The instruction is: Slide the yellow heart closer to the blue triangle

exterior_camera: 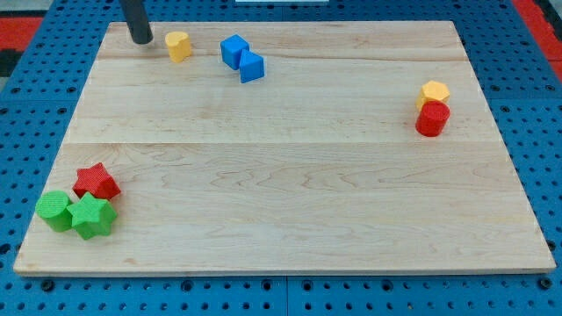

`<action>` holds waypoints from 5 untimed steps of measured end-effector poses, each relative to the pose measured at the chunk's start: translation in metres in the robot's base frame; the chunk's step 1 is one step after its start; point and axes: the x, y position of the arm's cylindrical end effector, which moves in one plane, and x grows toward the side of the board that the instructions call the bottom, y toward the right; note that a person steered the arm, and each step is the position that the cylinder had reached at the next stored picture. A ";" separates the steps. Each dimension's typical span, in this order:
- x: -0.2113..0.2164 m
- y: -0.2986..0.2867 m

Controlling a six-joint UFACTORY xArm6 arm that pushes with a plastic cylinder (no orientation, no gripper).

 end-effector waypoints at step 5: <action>0.033 0.074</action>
